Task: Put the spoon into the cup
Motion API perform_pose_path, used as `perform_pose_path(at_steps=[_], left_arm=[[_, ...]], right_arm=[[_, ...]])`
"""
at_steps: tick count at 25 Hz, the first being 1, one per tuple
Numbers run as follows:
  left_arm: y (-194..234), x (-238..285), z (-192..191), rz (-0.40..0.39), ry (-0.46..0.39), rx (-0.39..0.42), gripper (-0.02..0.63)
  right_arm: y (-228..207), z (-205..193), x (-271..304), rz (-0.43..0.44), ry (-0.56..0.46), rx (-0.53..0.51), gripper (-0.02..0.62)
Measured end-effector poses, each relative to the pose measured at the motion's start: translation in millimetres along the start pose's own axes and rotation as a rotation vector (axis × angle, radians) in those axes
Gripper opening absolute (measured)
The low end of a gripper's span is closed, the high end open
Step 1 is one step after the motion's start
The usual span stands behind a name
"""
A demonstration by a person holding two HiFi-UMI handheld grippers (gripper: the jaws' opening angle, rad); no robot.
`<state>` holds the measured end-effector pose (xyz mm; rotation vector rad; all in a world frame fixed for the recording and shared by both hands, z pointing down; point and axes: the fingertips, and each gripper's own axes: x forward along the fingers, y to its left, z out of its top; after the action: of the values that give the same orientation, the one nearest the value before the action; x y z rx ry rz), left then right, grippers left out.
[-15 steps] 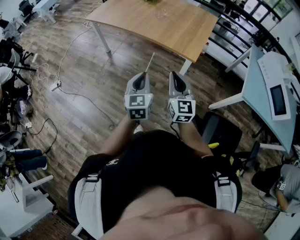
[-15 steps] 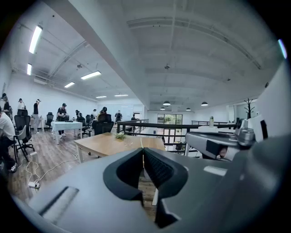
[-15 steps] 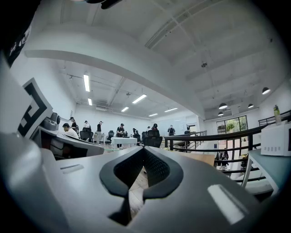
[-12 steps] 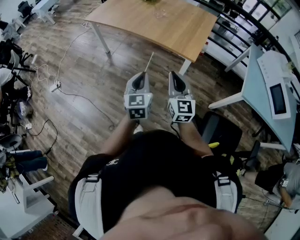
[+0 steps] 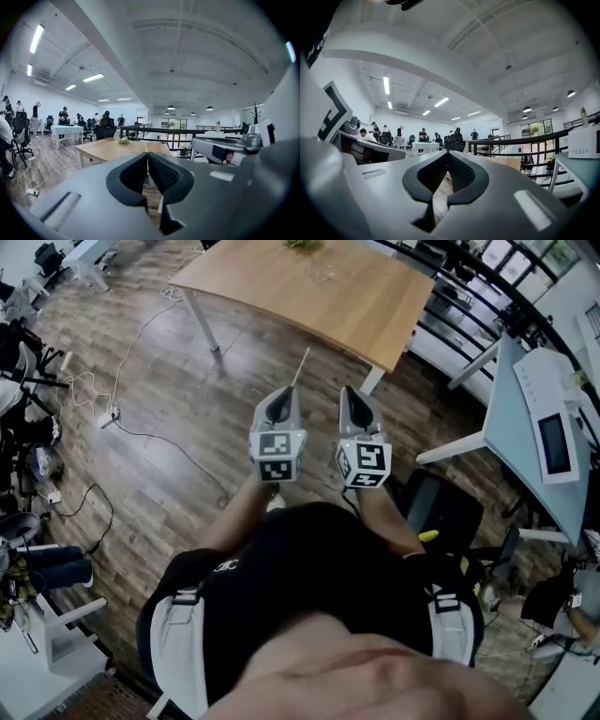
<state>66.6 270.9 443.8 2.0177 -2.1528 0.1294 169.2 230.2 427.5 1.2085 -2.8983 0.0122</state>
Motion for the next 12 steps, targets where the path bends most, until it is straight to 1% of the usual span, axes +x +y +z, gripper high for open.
perform_pose_path(at_steps=[4, 6, 8, 12], left_arm=[[15, 6, -1, -0.011, -0.004, 0.004, 0.018], [25, 9, 0, -0.021, -0.005, 0.005, 0.018], [40, 10, 1, -0.033, -0.006, 0.009, 0.018], [71, 11, 4, -0.06, -0.008, 0.017, 0.018]], right_arm=[[10, -3, 15, -0.007, 0.006, -0.007, 0.0], [14, -2, 24, -0.022, 0.008, 0.009, 0.0], [22, -1, 34, -0.036, 0.007, 0.029, 0.0], [47, -2, 55, -0.052, 0.013, 0.013, 0.0]])
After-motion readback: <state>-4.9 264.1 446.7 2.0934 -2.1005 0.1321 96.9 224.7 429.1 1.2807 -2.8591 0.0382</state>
